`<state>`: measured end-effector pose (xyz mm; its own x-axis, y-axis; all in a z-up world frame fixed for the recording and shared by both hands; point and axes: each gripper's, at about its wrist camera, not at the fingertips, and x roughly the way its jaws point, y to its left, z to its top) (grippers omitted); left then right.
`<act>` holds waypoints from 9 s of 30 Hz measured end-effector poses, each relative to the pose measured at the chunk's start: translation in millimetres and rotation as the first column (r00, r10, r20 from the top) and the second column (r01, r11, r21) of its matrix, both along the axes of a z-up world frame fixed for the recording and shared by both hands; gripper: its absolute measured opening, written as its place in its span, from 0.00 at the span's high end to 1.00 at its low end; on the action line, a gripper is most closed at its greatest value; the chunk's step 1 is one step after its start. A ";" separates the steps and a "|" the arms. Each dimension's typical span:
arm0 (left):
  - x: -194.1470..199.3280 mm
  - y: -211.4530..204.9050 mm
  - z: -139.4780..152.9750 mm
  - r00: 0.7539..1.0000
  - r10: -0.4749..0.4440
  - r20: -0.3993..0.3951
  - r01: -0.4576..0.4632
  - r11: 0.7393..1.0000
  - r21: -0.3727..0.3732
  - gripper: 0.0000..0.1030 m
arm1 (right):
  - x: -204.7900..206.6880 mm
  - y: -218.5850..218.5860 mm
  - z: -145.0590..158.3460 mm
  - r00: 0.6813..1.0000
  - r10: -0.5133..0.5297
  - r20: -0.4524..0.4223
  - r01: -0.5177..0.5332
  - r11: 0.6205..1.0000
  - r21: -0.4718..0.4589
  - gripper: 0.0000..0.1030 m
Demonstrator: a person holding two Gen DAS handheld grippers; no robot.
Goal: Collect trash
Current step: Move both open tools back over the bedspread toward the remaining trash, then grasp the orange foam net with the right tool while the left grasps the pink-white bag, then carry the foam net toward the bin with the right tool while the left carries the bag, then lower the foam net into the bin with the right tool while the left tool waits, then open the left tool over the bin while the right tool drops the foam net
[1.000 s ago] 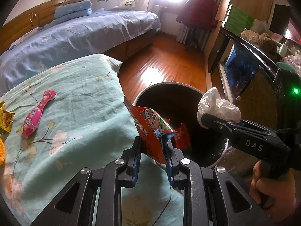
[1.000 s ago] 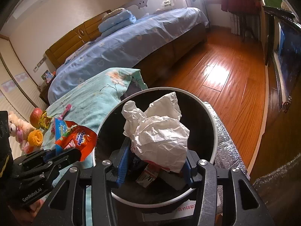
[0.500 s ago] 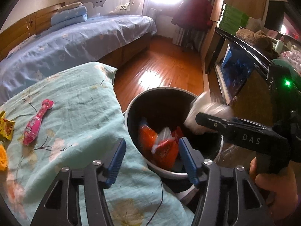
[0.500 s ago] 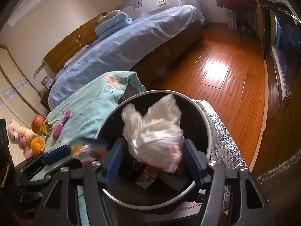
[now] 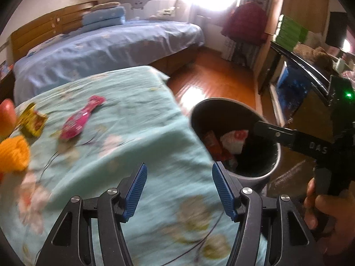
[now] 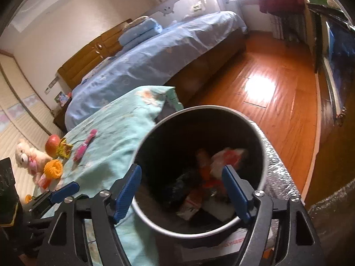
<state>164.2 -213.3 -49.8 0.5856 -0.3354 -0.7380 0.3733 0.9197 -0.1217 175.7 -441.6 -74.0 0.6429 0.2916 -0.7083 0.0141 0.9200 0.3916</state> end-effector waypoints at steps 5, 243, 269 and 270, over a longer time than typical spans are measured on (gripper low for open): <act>-15.7 32.0 -1.9 0.997 0.073 -0.009 -0.073 0.997 -0.008 0.41 | -5.3 33.5 1.8 0.998 0.066 0.014 -0.066 0.998 0.004 0.23; 46.0 -78.3 -0.1 0.997 -0.077 -0.027 0.079 0.992 0.098 0.75 | -0.9 -13.6 -0.7 1.000 0.016 -0.015 -0.018 0.993 -0.114 0.90; 18.3 -2.8 4.0 1.000 0.031 -0.001 -0.031 0.998 0.046 0.43 | -6.7 0.7 5.0 1.000 0.003 0.015 -0.002 0.999 -0.046 0.23; 15.4 6.2 4.0 0.999 0.049 -0.004 -0.049 0.998 0.039 0.43 | -7.2 5.8 5.5 1.000 0.009 0.019 -0.009 0.999 -0.044 0.21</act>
<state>179.5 -207.1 -45.7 0.5972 -0.2775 -0.7526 0.3270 0.9410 -0.0874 168.5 -435.8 -68.5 0.6542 0.2663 -0.7078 -0.0015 0.9364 0.3509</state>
